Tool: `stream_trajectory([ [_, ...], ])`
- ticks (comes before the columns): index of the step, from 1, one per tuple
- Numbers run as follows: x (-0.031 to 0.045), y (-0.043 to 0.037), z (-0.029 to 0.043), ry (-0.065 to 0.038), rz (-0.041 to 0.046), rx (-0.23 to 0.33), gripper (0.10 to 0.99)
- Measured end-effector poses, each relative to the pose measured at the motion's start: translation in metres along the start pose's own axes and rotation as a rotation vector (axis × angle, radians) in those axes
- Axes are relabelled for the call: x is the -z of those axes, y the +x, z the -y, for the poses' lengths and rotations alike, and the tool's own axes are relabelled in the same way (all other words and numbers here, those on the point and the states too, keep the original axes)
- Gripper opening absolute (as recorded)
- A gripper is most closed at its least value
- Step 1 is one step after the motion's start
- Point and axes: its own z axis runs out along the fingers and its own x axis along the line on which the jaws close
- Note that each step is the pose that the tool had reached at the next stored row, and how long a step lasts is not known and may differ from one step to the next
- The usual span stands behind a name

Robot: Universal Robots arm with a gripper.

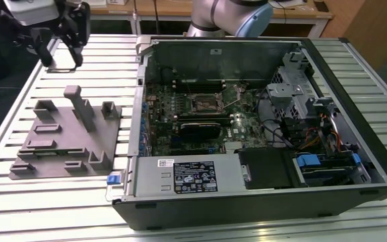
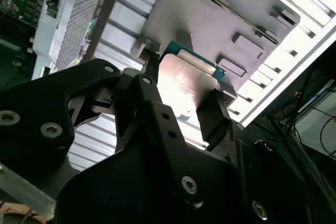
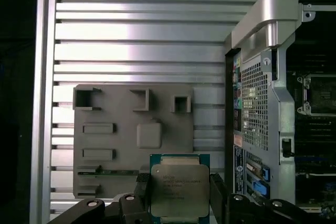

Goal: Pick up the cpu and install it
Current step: 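Pick up the cpu and move it towards the insertion slot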

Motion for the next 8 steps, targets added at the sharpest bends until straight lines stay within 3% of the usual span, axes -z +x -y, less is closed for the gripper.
stream_trajectory([
  [8, -0.0023, -0.0364, -0.0001, 0.0, -0.0001, 0.0, 0.541],
])
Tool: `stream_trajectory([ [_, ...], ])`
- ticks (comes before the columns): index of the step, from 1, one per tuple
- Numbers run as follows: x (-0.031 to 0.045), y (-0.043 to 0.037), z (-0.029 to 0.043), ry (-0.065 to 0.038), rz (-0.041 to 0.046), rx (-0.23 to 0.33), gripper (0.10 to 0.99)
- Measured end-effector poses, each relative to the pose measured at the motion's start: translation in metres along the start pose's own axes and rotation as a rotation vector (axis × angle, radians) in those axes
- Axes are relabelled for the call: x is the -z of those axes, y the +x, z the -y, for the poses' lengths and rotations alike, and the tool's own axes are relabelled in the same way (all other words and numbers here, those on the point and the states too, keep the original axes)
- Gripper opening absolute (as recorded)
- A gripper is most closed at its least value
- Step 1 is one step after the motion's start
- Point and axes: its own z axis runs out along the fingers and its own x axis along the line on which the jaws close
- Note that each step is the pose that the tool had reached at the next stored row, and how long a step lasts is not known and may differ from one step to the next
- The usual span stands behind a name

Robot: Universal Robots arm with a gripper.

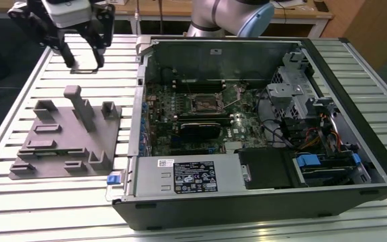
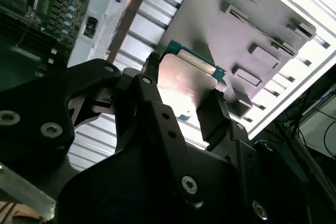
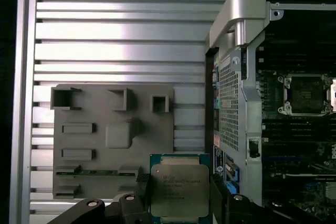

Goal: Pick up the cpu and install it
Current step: 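Pick up the cpu and move it towards the insertion slot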

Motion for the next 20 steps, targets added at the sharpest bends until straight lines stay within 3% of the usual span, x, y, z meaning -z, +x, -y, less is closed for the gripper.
stream_trajectory([
  [20, -0.0071, -0.0907, -0.0008, 0.0, 0.0001, 0.0, 0.541],
])
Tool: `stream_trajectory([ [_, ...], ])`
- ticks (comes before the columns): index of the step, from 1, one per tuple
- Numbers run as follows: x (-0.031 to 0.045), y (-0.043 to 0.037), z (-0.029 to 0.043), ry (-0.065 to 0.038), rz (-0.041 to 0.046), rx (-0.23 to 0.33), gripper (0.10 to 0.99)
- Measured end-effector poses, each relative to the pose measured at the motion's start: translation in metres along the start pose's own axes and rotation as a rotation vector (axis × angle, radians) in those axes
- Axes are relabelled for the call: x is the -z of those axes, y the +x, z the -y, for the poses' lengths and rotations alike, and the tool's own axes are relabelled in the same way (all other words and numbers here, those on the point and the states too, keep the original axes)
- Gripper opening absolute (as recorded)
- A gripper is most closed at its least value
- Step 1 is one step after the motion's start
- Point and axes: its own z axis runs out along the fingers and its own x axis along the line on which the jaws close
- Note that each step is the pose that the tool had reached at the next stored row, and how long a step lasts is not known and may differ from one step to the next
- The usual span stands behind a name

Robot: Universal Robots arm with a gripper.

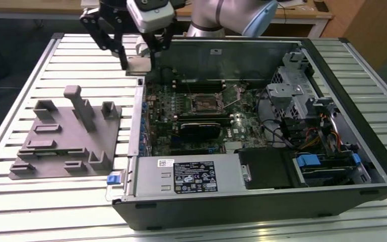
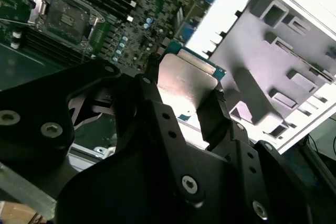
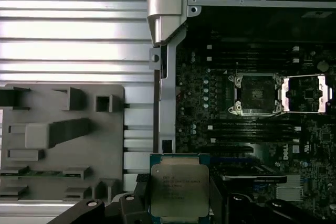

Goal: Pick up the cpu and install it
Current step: 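Pick up the cpu and move it towards the insertion slot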

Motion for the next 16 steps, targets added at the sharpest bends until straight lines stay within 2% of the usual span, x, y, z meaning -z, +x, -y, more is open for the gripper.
stream_trajectory([
  [3, -0.0016, -0.0111, -0.0013, 0.0, -0.0001, 0.0, 0.541],
  [6, -0.0041, -0.0205, -0.0058, 0.0, 0.0, 0.0, 0.541],
  [16, -0.0109, -0.0466, -0.0205, 0.0, -0.0001, 0.0, 0.541],
])
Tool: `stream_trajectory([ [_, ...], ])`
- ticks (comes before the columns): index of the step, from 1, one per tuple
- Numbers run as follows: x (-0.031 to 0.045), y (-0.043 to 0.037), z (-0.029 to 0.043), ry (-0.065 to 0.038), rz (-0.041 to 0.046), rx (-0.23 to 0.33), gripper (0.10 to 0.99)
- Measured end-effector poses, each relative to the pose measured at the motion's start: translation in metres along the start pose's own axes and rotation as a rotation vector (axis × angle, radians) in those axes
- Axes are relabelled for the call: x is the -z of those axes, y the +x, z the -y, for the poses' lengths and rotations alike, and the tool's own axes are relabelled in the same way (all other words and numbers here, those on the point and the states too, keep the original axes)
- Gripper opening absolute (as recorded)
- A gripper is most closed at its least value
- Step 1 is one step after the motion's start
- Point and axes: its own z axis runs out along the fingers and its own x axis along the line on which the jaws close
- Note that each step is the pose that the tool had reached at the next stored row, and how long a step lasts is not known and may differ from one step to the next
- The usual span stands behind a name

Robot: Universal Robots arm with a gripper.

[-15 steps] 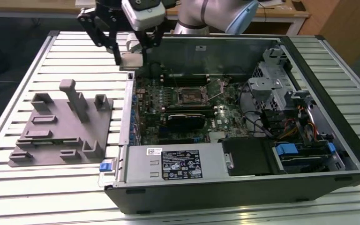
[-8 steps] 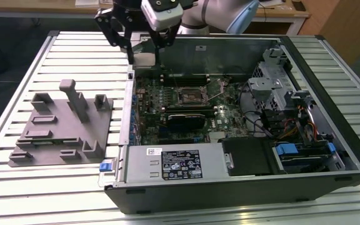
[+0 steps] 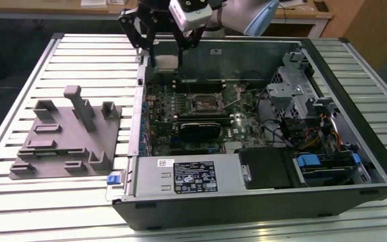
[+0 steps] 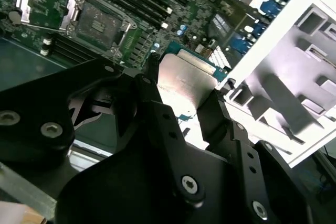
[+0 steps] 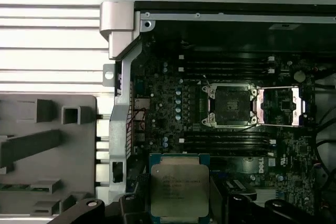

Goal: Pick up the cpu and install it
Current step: 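Pick up the cpu and move it towards the insertion slot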

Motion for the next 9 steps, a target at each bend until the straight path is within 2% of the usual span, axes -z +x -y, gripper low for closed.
stream_trajectory([
  [5, -0.0025, -0.0148, -0.0053, 0.0, 0.0001, 0.0, 0.541],
  [9, -0.0043, -0.0305, -0.0072, 0.0, 0.0, 0.0, 0.541],
])
